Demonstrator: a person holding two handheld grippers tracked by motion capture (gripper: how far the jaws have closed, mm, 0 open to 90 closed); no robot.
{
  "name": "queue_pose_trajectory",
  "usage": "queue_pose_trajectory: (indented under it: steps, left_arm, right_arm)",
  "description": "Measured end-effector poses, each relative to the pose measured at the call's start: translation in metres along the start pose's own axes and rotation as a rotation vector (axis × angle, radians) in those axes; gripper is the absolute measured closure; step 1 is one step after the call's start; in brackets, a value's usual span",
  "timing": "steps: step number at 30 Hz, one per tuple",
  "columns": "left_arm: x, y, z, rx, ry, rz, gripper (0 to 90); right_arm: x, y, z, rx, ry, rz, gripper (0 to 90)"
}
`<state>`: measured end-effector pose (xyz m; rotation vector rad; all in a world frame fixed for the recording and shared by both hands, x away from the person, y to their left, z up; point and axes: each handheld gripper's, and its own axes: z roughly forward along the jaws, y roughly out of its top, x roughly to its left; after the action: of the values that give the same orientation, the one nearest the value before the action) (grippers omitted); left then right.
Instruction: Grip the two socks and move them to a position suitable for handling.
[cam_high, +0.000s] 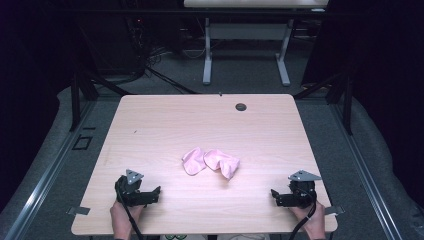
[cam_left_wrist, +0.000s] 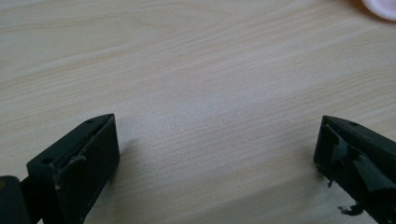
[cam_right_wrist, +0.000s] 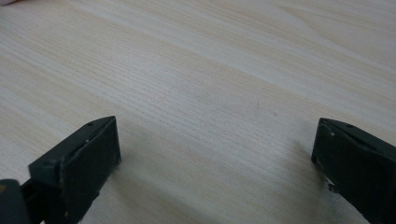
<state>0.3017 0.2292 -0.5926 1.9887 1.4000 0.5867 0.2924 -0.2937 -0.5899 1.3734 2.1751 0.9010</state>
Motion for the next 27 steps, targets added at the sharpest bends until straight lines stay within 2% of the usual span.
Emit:
queue_pose_trajectory:
  steps: [7,13,20,24,27]
  left_arm:
    - [0.000,0.000,0.000,0.001,0.001,-0.001,0.3]
    - [0.000,0.000,0.000,0.001,0.001,-0.001,0.4]
    - [0.000,0.000,0.000,0.001,0.002,-0.003,0.4]
    - [0.000,0.000,0.000,0.002,0.004,-0.006,0.4]
    - [0.000,0.000,0.000,0.002,0.005,-0.006,0.4]
  right_arm:
    - [0.002,0.001,0.001,-0.002,-0.013,0.023,0.0]
    - [0.001,0.007,0.002,0.032,-0.018,0.044,0.0]
    - [0.008,0.026,-0.008,0.039,0.041,0.049,0.0]
    - [0.018,0.046,-0.013,0.008,0.093,0.045,0.0]
    - [0.023,0.054,-0.014,0.008,0.105,0.039,0.0]
